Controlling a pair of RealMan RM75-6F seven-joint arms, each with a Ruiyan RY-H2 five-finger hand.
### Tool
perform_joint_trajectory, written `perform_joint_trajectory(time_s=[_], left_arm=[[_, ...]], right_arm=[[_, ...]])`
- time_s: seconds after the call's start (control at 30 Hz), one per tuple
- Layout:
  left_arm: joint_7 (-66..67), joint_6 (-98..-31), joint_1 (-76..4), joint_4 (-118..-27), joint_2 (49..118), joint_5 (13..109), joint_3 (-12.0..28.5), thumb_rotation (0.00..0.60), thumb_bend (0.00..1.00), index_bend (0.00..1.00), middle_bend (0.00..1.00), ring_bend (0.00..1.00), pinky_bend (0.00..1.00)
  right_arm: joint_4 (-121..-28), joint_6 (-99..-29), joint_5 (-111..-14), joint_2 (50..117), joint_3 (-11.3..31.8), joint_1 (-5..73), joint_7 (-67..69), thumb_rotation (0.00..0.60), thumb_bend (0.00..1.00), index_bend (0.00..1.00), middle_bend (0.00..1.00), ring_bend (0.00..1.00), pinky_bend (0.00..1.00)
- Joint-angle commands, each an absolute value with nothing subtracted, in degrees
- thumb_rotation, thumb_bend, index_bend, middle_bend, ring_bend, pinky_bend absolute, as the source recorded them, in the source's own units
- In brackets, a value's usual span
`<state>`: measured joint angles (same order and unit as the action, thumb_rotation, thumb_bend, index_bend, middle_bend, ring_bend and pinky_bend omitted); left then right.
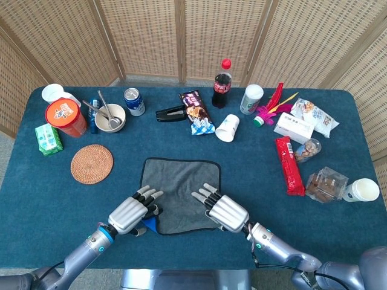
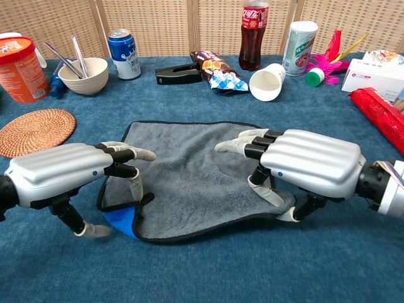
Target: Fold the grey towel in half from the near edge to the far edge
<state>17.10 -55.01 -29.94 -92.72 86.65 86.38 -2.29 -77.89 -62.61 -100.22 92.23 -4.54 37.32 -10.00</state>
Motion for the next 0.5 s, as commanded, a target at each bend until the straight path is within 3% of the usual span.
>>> perform_joint_trajectory(time_s=[0.03, 0.5], left_arm=[[17.14, -55.03, -30.03, -92.66, 86.8, 86.17, -2.25, 0.6, 0.31, 0.38, 0.0, 0.0, 0.0], [19.42, -54.77, -30.67, -91.88, 88.33, 84.41, -2.06, 0.6, 0.31, 0.4, 0.0, 0.0, 0.0]], right_arm=[[-77.86, -62.63, -100.16, 92.25, -4.53, 37.27, -9.93, 0.6, 0.36, 0.74, 0.0, 0.0, 0.0], [-77.71, -62.8, -100.12, 91.91, -4.57, 37.07, -9.4, 0.6, 0.36, 0.74, 0.0, 0.0, 0.0]])
